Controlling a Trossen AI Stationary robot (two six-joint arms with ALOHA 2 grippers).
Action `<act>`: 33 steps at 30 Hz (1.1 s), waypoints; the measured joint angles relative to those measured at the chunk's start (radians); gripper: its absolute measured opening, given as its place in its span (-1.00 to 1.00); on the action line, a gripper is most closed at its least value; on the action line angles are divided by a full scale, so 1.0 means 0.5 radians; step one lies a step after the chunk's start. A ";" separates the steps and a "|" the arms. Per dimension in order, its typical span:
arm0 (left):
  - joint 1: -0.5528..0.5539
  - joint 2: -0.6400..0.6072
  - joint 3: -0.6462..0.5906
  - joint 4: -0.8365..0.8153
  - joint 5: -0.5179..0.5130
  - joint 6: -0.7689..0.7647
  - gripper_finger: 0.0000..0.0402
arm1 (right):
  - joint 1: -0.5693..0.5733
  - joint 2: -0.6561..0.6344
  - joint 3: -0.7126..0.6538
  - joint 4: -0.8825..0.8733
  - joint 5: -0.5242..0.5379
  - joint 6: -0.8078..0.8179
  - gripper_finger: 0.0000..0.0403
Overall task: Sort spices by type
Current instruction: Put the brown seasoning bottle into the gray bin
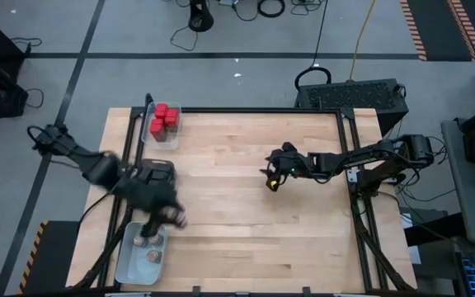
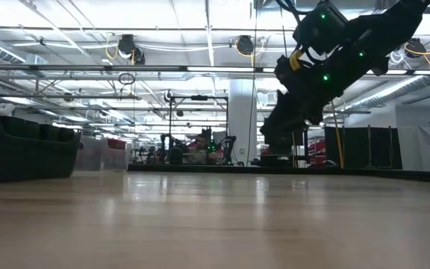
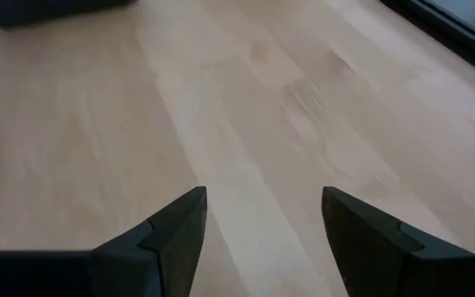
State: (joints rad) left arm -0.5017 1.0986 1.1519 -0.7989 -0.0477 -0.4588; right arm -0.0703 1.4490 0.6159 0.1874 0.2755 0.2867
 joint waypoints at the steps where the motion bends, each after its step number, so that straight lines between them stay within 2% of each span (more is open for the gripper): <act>1: -0.126 0.009 0.000 -0.004 -0.079 -0.083 -0.07 | 0.000 0.000 0.000 0.026 -0.025 0.019 0.10; 8: -0.858 0.177 0.000 -0.083 -0.532 -0.660 -0.07 | 0.042 0.000 0.000 0.140 -0.041 0.102 0.10; 14: -1.281 0.416 0.000 -0.236 -0.699 -1.131 -0.07 | 0.067 0.000 0.000 0.198 -0.041 0.196 0.10; 21: -1.605 0.640 0.000 -0.579 -0.832 -1.610 -0.07 | 0.107 0.001 0.000 0.201 -0.039 0.337 0.10; 24: -1.718 0.701 0.000 -0.627 -0.866 -1.791 -0.07 | 0.131 0.001 0.000 0.202 -0.039 0.366 0.10; 26: -1.761 0.735 0.000 -0.611 -0.937 -1.873 -0.07 | 0.143 0.001 0.000 0.200 -0.038 0.387 0.10; 33: -1.776 0.886 0.001 -0.601 -0.922 -1.988 -0.07 | 0.145 0.001 -0.001 0.202 -0.029 0.407 0.10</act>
State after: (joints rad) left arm -1.3899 1.5418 1.1521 -1.0996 -0.5085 -1.4528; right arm 0.0021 1.4494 0.6155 0.2885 0.2611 0.4904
